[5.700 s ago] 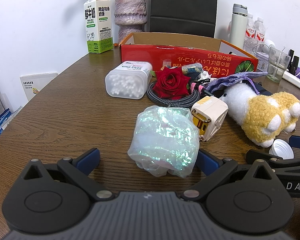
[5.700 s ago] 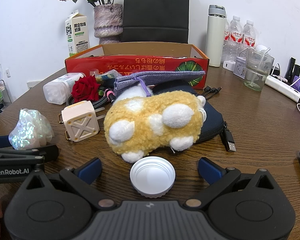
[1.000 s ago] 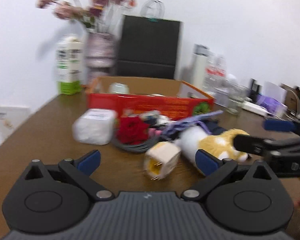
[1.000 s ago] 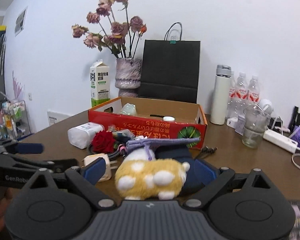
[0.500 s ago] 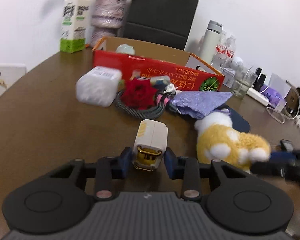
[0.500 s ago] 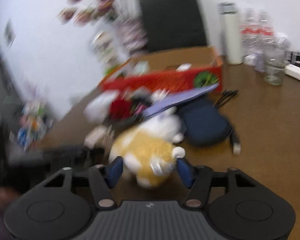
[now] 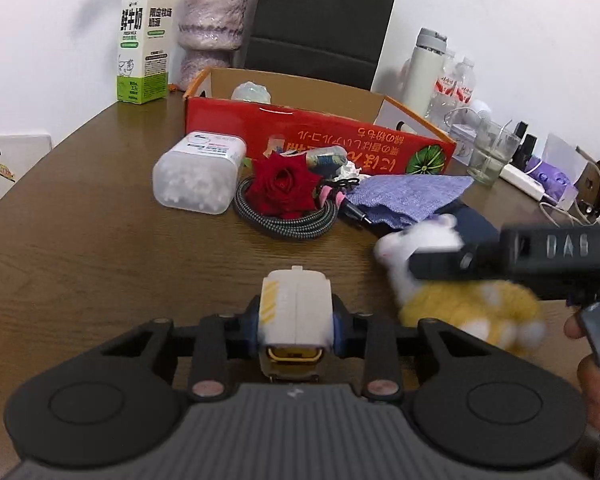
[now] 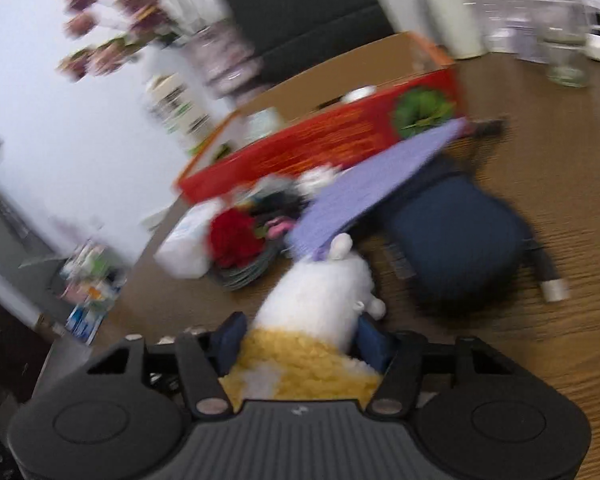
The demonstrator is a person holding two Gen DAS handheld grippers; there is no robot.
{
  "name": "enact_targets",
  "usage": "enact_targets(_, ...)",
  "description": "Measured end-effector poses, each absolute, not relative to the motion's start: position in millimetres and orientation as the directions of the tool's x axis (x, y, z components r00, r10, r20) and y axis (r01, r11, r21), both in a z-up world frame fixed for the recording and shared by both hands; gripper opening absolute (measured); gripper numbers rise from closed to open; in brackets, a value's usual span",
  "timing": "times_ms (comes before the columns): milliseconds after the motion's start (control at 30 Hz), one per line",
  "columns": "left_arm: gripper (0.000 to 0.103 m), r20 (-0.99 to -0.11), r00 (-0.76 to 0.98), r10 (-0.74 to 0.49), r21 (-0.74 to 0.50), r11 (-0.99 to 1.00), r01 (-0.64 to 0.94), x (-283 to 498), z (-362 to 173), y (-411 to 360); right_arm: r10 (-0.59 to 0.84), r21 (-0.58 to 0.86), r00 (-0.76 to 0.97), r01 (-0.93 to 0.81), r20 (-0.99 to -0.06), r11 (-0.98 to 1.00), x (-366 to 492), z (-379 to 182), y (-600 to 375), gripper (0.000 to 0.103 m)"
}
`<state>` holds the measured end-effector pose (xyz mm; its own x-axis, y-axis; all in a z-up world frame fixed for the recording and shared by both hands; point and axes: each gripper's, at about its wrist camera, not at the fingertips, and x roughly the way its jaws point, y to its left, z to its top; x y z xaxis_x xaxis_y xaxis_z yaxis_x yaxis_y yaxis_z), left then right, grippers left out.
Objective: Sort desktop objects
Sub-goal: 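Lift the plush toy with the right tool while the left tool carries the adapter into the box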
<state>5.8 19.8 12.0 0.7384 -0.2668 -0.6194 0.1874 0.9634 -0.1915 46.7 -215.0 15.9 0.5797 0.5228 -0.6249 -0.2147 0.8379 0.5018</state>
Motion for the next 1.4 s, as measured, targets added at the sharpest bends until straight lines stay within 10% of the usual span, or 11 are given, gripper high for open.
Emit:
enact_targets(233, 0.032, -0.512, 0.797, -0.321, -0.32, 0.932, 0.17, 2, 60, 56, 0.698, 0.599, 0.582, -0.402, -0.418, 0.693, 9, 81, -232, 0.039)
enact_targets(467, 0.032, -0.455, 0.844, -0.283, -0.336, 0.933, 0.132, 120, 141, 50, 0.437, 0.29, 0.841, -0.352, -0.319, 0.89, 87, 186, -252, 0.039)
enact_targets(767, 0.032, -0.726, 0.682, -0.088, -0.068, 0.996, 0.056, 288, 95, -8, 0.344, 0.226, 0.714, -0.259, -0.609, 0.939, 301, 128, -245, 0.039)
enact_targets(1033, 0.035, -0.775, 0.632, -0.003, 0.053, 0.996, 0.07, 288, 53, -8, 0.308, 0.231, 0.495, -0.213, -0.812, 0.949, 320, 45, -237, 0.044)
enact_targets(1400, 0.089, -0.716, 0.697, -0.043, -0.015, 0.999, 0.046, 252, 124, 11, 0.187, 0.086, 0.628, -0.188, -0.755, 0.978, 281, 124, -229, 0.077)
